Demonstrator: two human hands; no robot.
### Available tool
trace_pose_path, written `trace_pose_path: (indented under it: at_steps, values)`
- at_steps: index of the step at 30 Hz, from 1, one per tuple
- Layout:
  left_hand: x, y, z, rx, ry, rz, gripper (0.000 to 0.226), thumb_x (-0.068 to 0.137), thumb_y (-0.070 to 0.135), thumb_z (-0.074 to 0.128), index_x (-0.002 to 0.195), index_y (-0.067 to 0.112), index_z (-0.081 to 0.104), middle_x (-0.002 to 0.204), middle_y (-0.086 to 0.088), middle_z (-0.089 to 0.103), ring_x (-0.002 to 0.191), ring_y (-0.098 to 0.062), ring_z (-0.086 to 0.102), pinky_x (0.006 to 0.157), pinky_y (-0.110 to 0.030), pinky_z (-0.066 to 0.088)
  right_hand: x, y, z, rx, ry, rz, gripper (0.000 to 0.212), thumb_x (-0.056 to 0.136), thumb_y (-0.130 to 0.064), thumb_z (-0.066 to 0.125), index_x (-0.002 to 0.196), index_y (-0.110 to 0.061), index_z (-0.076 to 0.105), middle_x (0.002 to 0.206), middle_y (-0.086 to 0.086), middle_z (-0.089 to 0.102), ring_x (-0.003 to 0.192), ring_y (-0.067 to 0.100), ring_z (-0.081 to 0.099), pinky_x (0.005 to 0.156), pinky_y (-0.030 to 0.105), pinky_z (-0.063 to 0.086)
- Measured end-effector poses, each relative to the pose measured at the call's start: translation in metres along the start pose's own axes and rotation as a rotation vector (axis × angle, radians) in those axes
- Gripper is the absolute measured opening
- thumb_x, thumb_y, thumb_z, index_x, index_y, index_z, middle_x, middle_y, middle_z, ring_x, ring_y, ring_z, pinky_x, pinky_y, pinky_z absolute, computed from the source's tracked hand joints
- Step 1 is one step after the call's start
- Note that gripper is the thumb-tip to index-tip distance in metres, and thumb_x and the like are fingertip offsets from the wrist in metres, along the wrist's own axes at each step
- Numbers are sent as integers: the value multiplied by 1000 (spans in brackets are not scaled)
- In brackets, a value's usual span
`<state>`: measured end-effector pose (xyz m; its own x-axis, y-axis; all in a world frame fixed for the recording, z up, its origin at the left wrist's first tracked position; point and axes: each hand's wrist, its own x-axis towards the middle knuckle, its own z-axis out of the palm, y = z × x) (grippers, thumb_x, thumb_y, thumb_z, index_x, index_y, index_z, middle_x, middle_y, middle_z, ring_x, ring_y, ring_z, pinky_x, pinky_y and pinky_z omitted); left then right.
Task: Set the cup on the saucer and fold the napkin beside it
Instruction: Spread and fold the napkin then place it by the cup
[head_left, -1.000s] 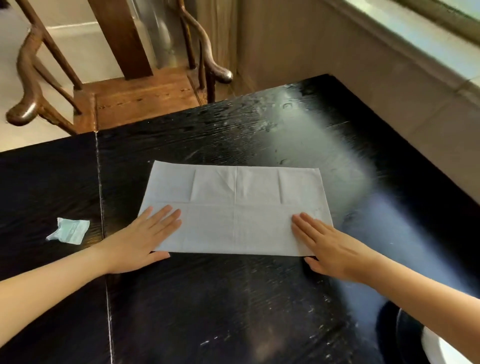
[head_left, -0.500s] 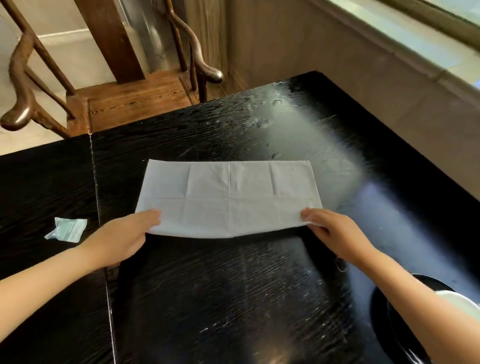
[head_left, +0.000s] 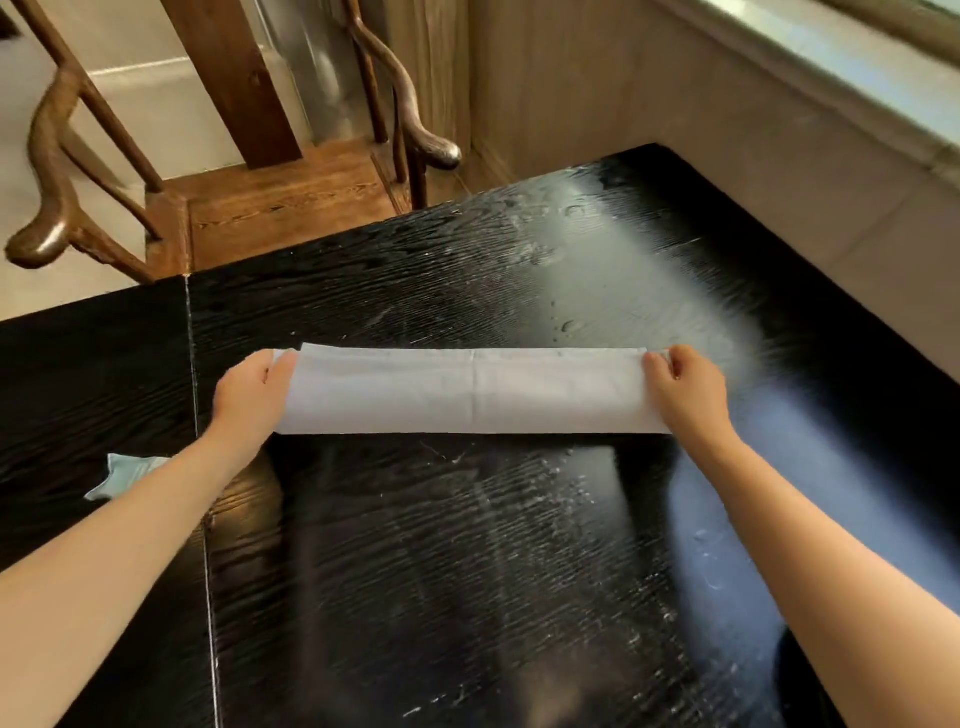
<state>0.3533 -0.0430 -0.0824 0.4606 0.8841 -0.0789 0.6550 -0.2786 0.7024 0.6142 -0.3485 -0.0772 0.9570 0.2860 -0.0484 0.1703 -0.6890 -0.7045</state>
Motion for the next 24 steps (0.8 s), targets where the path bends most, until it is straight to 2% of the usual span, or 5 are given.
trace_pose_path:
  at_steps: [6,15,18,22,24]
  values:
    - [14,7,32,328,132,9,36,100,30,25,99,3,49,91,-20,59,86,-38,56,73,-41,38,20,-11,34,-320,60,37,28,97,-25,34,99,-1,49,106,28,62,97,45,58,72,41,39]
    - [27,5,53,549,193,69,32,100,30,30,102,4,47,93,-18,59,78,-37,59,65,-43,39,27,7,60,-644,285,-235,15,84,-6,39,80,3,51,73,28,60,65,42,61,59,42,45]
    - [25,14,50,544,246,116,30,96,26,44,114,3,47,114,-21,51,100,-40,53,80,-48,42,32,-3,58,-642,297,-222,13,81,-2,47,92,2,53,90,26,58,85,39,55,72,44,40]
    - [-6,42,78,474,118,492,42,94,19,31,132,9,46,137,-13,49,127,-33,44,106,-46,28,-3,-64,108,-295,11,-659,39,85,-12,40,119,-1,55,120,21,60,112,39,55,94,46,42]
    - [-20,42,98,586,-92,453,50,98,27,20,146,16,27,155,-5,25,144,-23,20,116,-46,10,-34,-81,145,-352,-298,-763,50,92,-20,28,137,-4,41,145,17,42,137,34,34,112,48,25]
